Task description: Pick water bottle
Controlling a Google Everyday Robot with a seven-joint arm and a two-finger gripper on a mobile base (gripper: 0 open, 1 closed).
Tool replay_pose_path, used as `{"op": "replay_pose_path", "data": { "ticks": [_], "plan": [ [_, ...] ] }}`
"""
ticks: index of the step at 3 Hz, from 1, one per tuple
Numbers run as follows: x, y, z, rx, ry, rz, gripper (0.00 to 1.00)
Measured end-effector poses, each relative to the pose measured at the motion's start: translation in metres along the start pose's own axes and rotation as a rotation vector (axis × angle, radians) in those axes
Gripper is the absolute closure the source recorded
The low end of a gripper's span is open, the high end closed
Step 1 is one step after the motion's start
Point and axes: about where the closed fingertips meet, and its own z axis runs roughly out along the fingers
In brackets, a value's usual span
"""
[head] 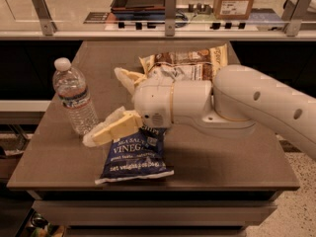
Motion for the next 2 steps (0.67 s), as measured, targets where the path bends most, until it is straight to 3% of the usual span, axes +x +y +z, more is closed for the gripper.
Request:
{"op": "replay_pose_path", "data": {
  "ticks": [2],
  "plan": [
    [0.003, -0.021, 0.037, 0.038, -0.059, -0.047, 0.00]
  ]
}}
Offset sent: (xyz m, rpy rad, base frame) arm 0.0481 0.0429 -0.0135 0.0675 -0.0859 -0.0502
